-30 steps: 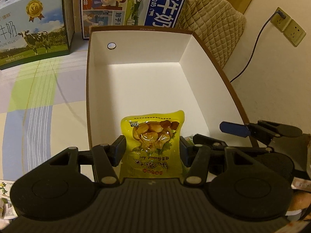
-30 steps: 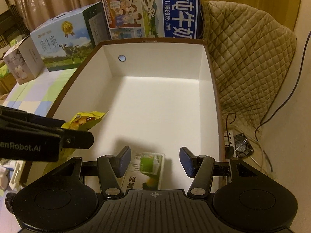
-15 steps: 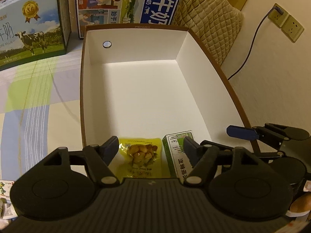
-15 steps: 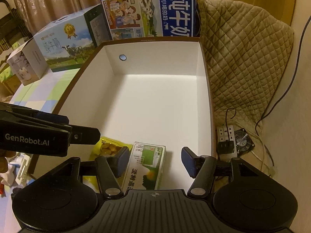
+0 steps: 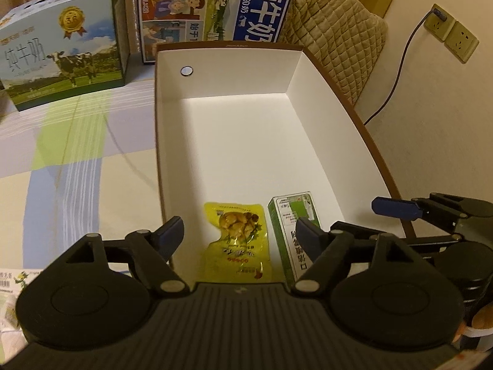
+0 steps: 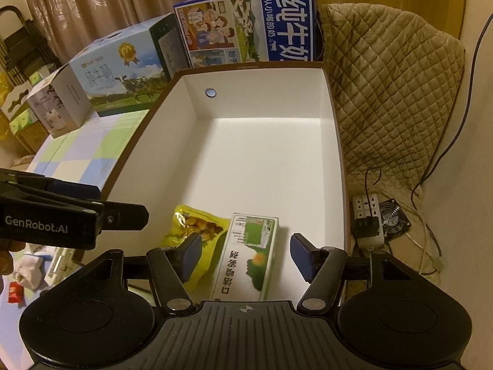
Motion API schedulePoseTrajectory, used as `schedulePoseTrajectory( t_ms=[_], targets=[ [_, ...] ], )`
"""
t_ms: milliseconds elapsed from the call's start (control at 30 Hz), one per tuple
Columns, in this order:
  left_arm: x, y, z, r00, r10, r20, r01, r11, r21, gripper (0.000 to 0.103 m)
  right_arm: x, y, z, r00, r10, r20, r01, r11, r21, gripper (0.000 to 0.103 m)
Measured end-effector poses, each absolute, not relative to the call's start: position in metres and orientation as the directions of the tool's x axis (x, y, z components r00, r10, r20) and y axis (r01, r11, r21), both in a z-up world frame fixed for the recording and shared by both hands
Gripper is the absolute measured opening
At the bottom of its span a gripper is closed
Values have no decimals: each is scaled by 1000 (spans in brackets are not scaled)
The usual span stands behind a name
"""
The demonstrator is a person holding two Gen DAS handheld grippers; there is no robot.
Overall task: Organize objects
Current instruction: 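Open both tools to release the bag and box inside the cardboard box, then move back to the table and grasp the red candy packet with the left tool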
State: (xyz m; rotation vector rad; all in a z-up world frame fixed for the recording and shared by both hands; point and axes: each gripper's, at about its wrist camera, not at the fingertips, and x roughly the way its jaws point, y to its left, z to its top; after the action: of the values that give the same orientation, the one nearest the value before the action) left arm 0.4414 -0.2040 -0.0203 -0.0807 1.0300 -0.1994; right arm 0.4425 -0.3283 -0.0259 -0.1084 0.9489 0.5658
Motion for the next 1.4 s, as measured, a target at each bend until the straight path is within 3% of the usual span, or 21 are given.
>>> schedulePoseTrajectory(
  t_ms=[667,1400],
  targets=[
    [376,-171,12,554,-206,-807,126,979,-163,83,378,-335,0,495,427,-757,-435,876,210,62],
    [285,-77,21,573,-201,-795,106,980,-171,86,292,-294,11,501,425,-754,-403,886,231,62]
  ],
)
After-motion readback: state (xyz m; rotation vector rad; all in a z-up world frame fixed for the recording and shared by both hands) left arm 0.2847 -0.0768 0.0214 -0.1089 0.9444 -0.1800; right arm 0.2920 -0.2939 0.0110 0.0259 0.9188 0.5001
